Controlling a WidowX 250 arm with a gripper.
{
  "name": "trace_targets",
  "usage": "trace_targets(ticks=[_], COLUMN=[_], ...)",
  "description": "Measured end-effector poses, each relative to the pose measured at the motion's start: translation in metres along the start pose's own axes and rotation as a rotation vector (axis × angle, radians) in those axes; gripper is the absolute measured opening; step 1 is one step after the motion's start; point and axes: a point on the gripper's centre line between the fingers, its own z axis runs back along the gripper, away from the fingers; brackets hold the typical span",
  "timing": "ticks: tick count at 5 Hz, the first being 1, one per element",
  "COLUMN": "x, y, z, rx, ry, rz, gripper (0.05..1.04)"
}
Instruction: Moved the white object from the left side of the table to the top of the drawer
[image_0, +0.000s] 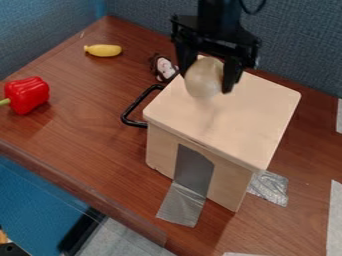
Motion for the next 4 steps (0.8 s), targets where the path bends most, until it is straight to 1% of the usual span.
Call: trace_targets(ticks=[1,2,3,4], x=[0.001,-0.001,-0.007,-0.003], y=[-0.014,-0.016,-0.015,-0.017], z=[-0.014,-0.014,-0.008,0.023], rx=[0.001,0.002,0.005,-0.004], ry=[0.037,0.045,0.074,0.020], rz=[-0.043,-0.042,-0.048,-0.037], gripper=[0.870,0.932,1.005,1.001])
